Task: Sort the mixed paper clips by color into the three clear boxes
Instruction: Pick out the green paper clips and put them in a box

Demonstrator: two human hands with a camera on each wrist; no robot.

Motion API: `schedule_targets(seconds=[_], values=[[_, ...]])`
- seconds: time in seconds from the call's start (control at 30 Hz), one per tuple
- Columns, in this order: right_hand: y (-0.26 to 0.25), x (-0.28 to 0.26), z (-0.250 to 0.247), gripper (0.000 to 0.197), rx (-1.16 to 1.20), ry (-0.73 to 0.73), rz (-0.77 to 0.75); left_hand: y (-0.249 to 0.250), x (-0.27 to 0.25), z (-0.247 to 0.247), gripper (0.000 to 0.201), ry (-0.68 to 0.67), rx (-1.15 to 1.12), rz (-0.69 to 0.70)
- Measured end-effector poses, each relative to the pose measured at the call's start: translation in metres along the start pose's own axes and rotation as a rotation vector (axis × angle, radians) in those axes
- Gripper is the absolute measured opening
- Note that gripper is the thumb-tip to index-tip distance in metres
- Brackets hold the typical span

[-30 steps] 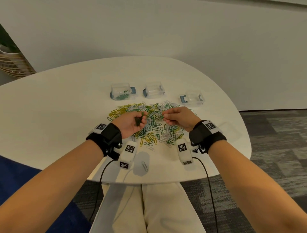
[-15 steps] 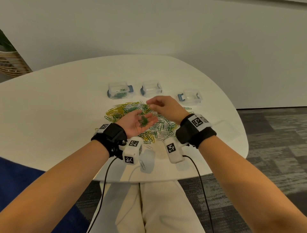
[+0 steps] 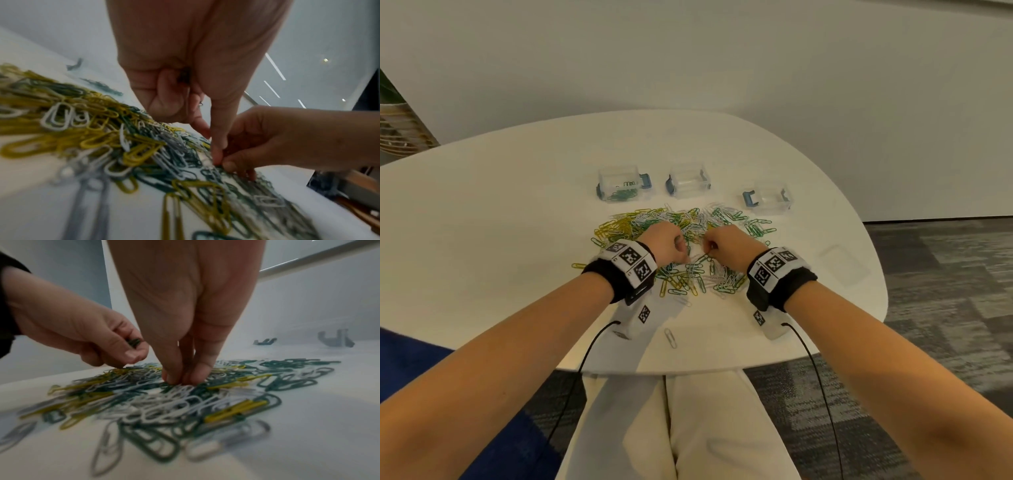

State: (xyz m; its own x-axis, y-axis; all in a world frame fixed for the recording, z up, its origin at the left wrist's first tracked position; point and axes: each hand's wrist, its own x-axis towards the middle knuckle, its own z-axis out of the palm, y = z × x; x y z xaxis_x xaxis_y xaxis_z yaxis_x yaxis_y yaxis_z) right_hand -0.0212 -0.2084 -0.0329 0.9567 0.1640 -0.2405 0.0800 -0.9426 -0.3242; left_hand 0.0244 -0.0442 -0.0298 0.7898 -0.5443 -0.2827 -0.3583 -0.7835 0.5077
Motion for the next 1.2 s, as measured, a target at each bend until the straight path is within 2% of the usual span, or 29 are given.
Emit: schedule_targets(seconds=[0.07,0.2,0.27,0.33,0.4,0.47,0.6,0.7,0.77,0.8,0.83,0.87,0.93,0.97,1.0,1.03,1.1,1.13,1.2], values=[[0.008,-0.001,-0.003,0.013,0.053,0.019,0.034,-0.001,-0.003,0.002,0.020,0.013,0.061,0.003],[0.015,-0.005,-0.008,0.025,0.410,0.119,0.148,-0.005,-0.005,0.006,0.018,0.093,0.044,0.045],[0.009,-0.006,-0.009,0.020,0.346,0.048,0.106,-0.004,-0.005,0.007,0.019,0.066,0.053,0.103],[0.001,-0.005,-0.006,0.018,0.178,-0.027,0.026,-0.001,-0.003,0.008,0.020,0.036,0.115,0.155],[-0.002,0.000,-0.002,0.019,0.042,-0.034,-0.001,0.001,0.000,0.010,0.014,0.085,0.153,0.130],[-0.002,0.005,0.002,0.023,0.002,-0.021,0.027,0.002,0.004,0.010,0.015,0.138,0.171,0.059],[-0.006,0.007,0.006,0.019,-0.033,-0.054,0.015,0.007,0.012,0.013,0.023,0.052,0.236,0.018],[-0.007,0.007,0.001,0.014,-0.133,-0.129,-0.016,0.009,0.016,0.011,0.020,-0.012,0.215,0.020],[0.000,0.003,-0.007,0.011,-0.094,-0.170,0.022,0.005,0.018,0.007,0.015,-0.012,0.167,0.017],[0.005,0.000,-0.010,0.013,0.024,-0.160,0.059,0.003,0.017,0.004,0.012,-0.003,0.124,0.016],[0.010,-0.003,-0.013,0.016,0.257,-0.140,0.107,0.001,0.014,0.000,0.012,0.003,0.055,0.006],[0.015,-0.008,-0.015,0.017,0.616,-0.125,0.150,0.000,0.011,-0.003,0.014,0.004,-0.068,-0.009],[0.022,-0.018,-0.017,0.011,1.409,-0.103,0.170,0.000,0.005,-0.007,0.019,-0.036,-0.563,-0.116],[0.024,-0.021,-0.018,0.009,1.663,-0.103,0.163,0.001,0.001,-0.008,0.020,-0.082,-0.862,-0.190],[0.025,-0.022,-0.017,0.008,1.797,-0.094,0.171,0.001,-0.002,-0.009,0.020,-0.112,-1.087,-0.230],[0.024,-0.021,-0.016,0.010,1.837,-0.084,0.188,0.001,-0.003,-0.009,0.020,-0.129,-1.187,-0.230],[0.023,-0.015,-0.014,0.016,1.677,-0.062,0.261,0.000,-0.006,-0.007,0.022,-0.130,-1.177,-0.194],[0.021,-0.011,-0.014,0.020,1.465,-0.048,0.301,-0.001,-0.007,-0.007,0.024,-0.113,-1.139,-0.174],[0.016,-0.005,-0.013,0.022,0.895,0.009,0.356,-0.003,-0.008,-0.007,0.025,-0.086,-1.051,-0.144]])
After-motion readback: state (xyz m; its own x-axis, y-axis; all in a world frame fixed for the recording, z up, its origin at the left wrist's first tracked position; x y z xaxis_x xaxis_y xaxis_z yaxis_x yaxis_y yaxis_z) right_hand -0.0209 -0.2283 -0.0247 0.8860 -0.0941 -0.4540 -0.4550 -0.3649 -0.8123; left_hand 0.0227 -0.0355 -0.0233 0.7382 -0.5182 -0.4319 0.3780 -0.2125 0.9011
